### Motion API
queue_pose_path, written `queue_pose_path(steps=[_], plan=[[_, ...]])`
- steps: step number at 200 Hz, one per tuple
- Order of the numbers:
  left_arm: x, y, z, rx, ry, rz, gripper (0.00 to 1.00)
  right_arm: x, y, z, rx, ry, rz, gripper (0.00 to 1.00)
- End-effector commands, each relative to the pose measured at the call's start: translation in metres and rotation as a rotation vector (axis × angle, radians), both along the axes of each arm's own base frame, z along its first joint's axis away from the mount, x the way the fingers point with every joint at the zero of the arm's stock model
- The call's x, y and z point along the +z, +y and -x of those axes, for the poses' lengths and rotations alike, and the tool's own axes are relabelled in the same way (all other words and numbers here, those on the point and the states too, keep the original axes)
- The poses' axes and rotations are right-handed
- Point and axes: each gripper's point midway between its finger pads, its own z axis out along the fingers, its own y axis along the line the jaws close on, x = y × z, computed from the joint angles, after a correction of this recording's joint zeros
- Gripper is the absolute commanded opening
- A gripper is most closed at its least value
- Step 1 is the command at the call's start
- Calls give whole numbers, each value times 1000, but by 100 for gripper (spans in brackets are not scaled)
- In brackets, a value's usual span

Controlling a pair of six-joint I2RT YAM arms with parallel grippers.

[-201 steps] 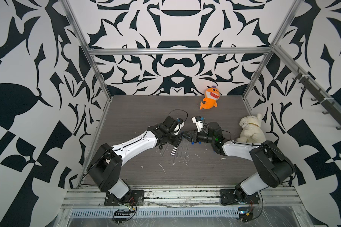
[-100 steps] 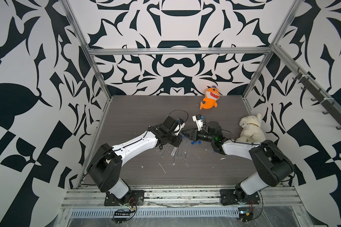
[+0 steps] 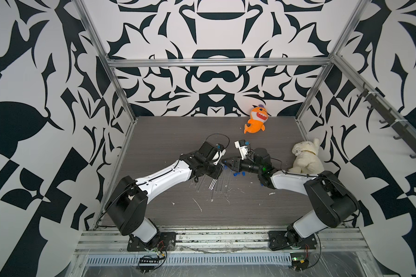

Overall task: Remove stoppers from test tubes
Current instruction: Open the stopper on the test tube.

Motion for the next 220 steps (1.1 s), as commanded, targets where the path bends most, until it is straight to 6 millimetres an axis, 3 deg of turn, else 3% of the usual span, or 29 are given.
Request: queue_pose_path(steps=[1, 66, 117, 150, 220], plan=[[4, 1, 4, -16, -14, 6, 0, 27, 8, -6, 14, -83, -44, 17], [-9, 5, 4, -11, 2, -43, 0, 34, 6, -8, -1, -94, -52, 0], [-14, 9, 6, -11, 5, -62, 0, 37, 1, -13, -47, -99, -39, 0], [-20, 8, 8, -16, 20, -73, 0, 35, -6, -26, -100, -49, -50, 0], [-32, 11, 11, -23, 41, -109, 0, 55, -21, -43, -172, -28, -139, 0]])
